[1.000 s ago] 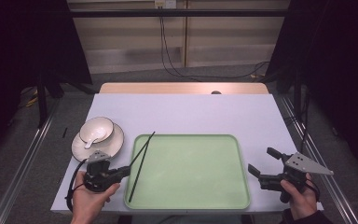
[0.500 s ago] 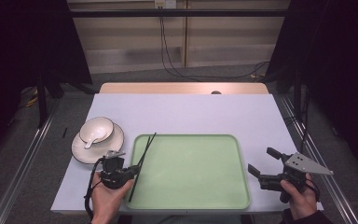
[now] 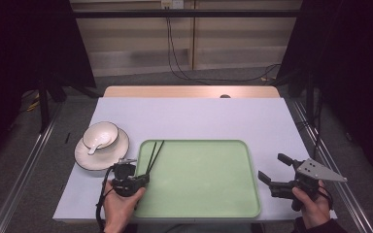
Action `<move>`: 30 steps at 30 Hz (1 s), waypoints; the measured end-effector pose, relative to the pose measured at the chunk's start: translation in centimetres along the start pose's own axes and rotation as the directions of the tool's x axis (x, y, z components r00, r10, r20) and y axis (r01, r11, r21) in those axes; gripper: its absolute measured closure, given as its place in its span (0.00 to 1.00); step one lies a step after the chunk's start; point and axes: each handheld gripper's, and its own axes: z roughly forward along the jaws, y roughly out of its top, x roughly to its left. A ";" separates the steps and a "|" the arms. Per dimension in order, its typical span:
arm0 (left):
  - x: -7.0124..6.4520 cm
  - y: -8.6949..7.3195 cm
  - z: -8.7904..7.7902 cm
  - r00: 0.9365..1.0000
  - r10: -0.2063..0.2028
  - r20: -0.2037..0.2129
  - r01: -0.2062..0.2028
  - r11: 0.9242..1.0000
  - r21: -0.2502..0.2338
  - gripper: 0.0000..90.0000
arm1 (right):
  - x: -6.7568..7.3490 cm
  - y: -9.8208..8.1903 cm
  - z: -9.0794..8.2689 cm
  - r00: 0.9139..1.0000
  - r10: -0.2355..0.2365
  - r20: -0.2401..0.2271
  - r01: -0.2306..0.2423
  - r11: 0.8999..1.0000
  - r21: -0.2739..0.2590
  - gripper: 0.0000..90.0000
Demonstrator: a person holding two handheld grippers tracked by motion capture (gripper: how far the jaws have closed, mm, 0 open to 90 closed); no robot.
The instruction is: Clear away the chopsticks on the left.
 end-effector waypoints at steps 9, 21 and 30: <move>0.0 0.0 0.1 1.000 -0.001 0.007 0.001 1.000 -0.004 0.95 | 0.0 0.0 0.0 1.000 -0.010 -0.004 0.010 1.000 0.001 0.05; 0.0 0.2 0.1 0.993 0.079 0.085 -0.077 0.997 -0.025 0.80 | 0.0 0.0 0.0 1.000 -0.012 -0.007 0.013 1.000 0.004 0.05; -0.6 0.5 -1.7 0.966 0.215 0.142 -0.190 0.966 -0.175 0.41 | 0.0 0.0 0.0 1.000 -0.007 -0.008 0.007 1.000 0.000 0.05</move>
